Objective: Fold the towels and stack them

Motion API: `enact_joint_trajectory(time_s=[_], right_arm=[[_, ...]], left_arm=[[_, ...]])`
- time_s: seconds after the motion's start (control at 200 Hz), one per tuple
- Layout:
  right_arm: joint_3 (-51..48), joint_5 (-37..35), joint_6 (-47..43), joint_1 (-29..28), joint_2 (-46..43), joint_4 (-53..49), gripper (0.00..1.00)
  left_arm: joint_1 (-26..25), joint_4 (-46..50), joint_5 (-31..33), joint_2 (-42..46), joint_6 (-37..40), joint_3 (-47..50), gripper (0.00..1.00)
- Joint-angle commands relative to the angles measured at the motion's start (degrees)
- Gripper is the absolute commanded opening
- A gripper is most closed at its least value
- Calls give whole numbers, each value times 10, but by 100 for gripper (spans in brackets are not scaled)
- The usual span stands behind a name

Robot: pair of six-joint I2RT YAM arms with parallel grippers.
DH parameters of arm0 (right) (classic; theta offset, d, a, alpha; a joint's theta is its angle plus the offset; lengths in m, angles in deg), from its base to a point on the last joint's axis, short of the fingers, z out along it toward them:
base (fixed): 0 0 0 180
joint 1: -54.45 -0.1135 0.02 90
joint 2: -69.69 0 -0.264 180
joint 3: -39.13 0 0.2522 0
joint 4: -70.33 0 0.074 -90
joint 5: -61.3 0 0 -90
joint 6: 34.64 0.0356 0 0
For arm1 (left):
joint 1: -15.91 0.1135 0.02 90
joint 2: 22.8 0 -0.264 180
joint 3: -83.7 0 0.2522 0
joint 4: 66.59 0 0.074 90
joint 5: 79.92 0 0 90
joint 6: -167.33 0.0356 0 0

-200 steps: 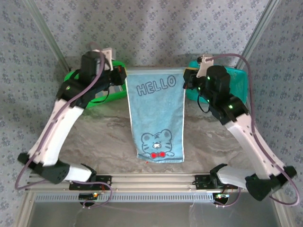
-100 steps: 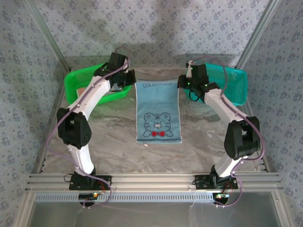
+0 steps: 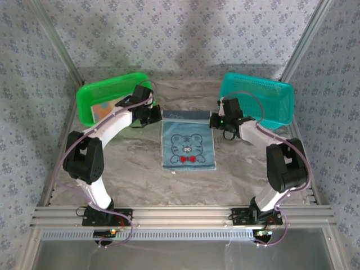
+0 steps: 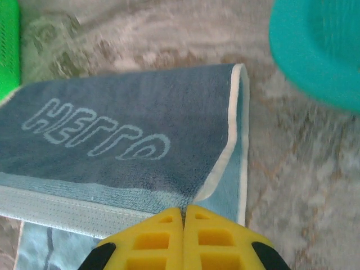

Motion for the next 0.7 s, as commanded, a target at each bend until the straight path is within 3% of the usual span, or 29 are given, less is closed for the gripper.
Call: enact_joint_trajectory(time_s=[0.0,0.695], right_arm=[[-31,-13,14,-1,-54,16,0],[-191,-69,38,-59,-264,-33,0]], left_arm=[[-12,-32,14,51,-21,30,0],[-96,-57,66,225,-93,220,0]])
